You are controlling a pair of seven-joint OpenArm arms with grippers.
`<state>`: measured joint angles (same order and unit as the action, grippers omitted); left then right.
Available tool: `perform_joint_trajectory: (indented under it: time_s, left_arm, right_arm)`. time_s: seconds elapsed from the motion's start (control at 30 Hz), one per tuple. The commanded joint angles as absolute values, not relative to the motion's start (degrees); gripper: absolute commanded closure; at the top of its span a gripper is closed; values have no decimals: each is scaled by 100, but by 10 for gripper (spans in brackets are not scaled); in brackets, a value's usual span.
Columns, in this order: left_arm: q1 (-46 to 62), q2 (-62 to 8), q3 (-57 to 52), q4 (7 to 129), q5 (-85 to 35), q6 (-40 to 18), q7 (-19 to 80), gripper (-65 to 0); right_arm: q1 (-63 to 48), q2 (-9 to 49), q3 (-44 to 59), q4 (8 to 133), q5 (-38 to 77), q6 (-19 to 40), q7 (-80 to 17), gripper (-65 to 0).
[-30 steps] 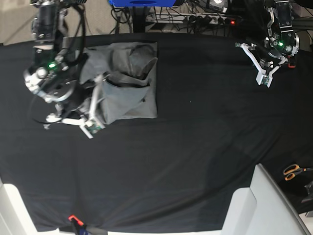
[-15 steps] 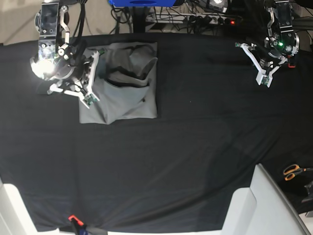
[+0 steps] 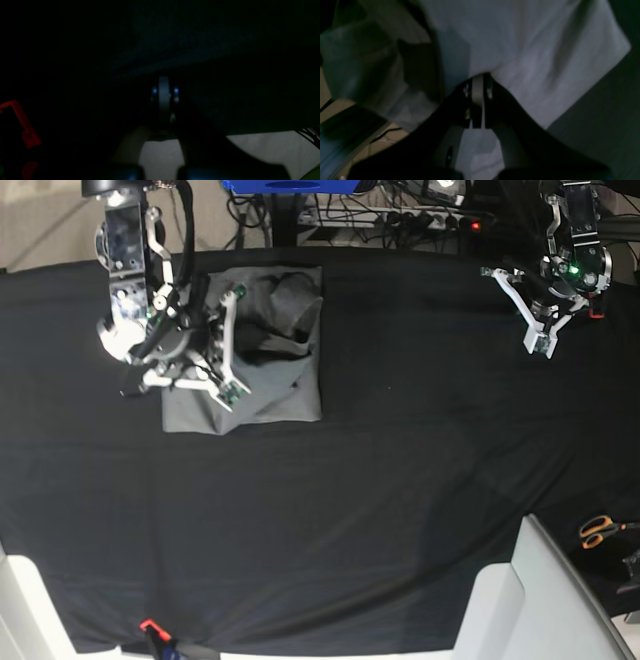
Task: Fold the T-shirt properly
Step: 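Tuck the shirt's loose edge under with the right gripper, then withdraw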
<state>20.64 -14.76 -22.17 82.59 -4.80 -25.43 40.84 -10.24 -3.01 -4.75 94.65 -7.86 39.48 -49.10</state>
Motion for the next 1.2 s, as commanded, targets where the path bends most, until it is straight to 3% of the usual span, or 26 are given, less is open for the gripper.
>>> perform_joint_trajectory:
  time_s: [0.0,0.33,0.67,0.77,0.93,1.17]
  left_arm:
    - [2105,-1516,-2229,8259,-435,-2519,4180,0]
    - [2097,-1499,-2229,8259,-435,-2519,4180,0]
    - [2088,-1481,-2229,8268,-435,-2519,4180,0]
    - [2088,-1481,-2229,8286,-435,-2519,4180,0]
    - [2088,-1481,-2220,8268,-435,-2519,4180,0]
    - [2088,-1464,-2211,8303,-470,-2519,4180,0]
  right_arm:
    - [-866,-321,-497,9543,-725,3934,-4813,-6]
    - [-259,-567,-787,9499,-708,3960,-5059,-6]
    - [699,-541,-1059,8312,453,3943,-5015,-6]
    - [752,-497,-1059,8488,453,3925,-5068,-5]
    - [356,110,-1033,9349,479,3345,-5859,-5]
    - [-1288,374,-505,10202,470,3310,-5376,-5]
